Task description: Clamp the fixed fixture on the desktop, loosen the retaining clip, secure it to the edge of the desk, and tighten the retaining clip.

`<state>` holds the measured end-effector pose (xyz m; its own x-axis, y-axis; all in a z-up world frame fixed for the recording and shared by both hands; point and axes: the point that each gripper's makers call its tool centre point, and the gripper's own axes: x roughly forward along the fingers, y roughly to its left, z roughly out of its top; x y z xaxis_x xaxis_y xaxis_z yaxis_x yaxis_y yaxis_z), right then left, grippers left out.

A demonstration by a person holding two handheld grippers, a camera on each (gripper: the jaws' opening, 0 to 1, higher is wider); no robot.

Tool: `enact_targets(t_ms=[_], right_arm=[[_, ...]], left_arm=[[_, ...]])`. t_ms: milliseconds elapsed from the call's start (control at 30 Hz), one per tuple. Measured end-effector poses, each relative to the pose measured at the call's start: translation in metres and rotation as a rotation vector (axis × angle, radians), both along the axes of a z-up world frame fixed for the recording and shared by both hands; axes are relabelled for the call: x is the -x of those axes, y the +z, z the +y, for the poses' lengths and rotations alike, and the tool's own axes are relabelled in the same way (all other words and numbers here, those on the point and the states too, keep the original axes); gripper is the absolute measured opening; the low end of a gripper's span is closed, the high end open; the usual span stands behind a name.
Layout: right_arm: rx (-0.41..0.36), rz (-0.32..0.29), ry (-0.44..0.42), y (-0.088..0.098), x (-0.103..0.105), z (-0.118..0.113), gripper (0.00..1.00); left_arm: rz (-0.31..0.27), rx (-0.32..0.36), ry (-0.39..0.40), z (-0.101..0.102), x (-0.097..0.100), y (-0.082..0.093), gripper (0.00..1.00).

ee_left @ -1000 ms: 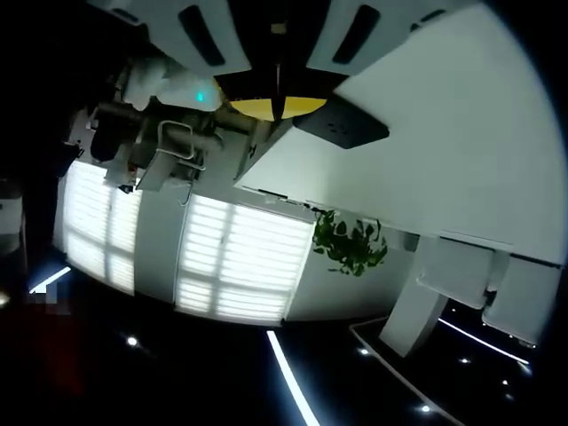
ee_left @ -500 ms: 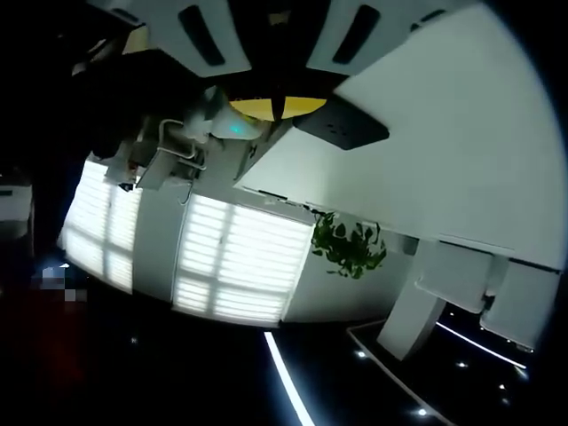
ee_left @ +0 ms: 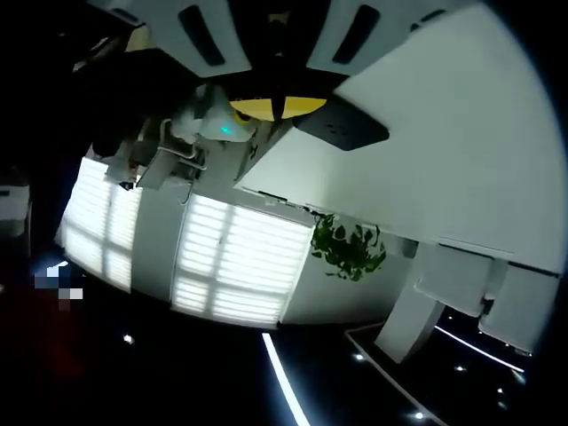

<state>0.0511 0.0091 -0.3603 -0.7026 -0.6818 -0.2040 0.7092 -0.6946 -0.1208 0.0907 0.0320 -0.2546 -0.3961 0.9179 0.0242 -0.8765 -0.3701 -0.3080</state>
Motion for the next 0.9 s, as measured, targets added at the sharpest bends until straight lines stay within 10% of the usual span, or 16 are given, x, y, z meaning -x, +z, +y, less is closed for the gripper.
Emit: enact_targets(t_ms=[167, 233, 433, 667, 900], right_arm=[[0.015, 0.073, -0.274, 0.008, -0.007, 0.006, 0.4], [0.043, -0.003, -0.396, -0.003, -0.009, 0.008, 0.42], [0.09, -0.015, -0.523, -0.005, 0.002, -0.007, 0.42], [0.088, -0.036, -0.565, -0.002, 0.001, 0.004, 0.23], [0.075, -0.045, -0.342, 0.0, -0.003, -0.004, 0.23]], left_arm=[[0.01, -0.001, 0.003, 0.0, 0.0, 0.0, 0.01], [0.008, -0.008, 0.005, 0.0, 0.0, 0.0, 0.01], [0.012, -0.021, 0.004, 0.0, 0.0, 0.001, 0.01], [0.014, -0.029, 0.006, 0.0, 0.001, 0.001, 0.01], [0.017, -0.024, 0.005, 0.0, 0.0, 0.0, 0.01]])
